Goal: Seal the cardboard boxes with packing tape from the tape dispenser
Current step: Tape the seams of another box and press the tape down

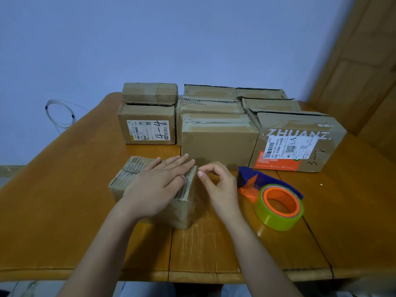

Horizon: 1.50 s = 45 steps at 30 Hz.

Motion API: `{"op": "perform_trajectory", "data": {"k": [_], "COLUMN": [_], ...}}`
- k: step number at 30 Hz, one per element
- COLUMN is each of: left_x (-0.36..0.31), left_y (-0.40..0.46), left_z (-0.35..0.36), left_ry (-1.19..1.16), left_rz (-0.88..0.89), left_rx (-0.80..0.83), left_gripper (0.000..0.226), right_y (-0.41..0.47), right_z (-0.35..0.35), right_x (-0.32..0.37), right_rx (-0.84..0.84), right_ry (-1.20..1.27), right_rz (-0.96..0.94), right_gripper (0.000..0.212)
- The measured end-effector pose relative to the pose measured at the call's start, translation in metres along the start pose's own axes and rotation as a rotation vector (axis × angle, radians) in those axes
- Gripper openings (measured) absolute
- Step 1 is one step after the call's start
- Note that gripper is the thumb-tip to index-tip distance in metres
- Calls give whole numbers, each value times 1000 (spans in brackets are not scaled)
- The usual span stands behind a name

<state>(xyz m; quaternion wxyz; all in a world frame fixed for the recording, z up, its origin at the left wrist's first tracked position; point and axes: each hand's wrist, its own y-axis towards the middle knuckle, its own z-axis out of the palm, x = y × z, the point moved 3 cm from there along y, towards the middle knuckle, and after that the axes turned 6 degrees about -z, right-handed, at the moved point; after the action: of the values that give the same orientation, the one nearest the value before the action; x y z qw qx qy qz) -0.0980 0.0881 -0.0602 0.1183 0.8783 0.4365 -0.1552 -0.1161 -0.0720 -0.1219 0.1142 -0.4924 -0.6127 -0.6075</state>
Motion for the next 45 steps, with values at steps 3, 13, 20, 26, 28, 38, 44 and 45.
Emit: {"op": "perform_trajectory", "data": {"k": [3,13,20,26,28,38,44,45], "left_x": [0,3,1,1,1,0,0,0], "left_y": [1,3,1,1,1,0,-1,-1], "left_z": [2,4,3,3,3,3,3,3], "left_ry": [43,106,107,101,96,110,120,125], "left_rz": [-1,-10,-14,-24,-22,-16,-16,-14], "left_rx": [-3,-9,-22,-1,9,6,8,7], "left_gripper": [77,81,81,64,64,65,65,65], "right_y": [-4,-26,-35,-55,-58,-52,-49,-48], "right_z": [2,10,1,0,2,9,10,10], "right_x": [2,8,9,30,33,29,26,26], "right_rx": [-63,-71,78,0,9,35,3,5], "right_ry": [-49,-103,49,-26,-29,-99,-71,-39], "right_rz": [-33,-172,-47,-238,-278,-322,-327,-316], "right_gripper": [6,31,37,44,43,22,27,24]}}
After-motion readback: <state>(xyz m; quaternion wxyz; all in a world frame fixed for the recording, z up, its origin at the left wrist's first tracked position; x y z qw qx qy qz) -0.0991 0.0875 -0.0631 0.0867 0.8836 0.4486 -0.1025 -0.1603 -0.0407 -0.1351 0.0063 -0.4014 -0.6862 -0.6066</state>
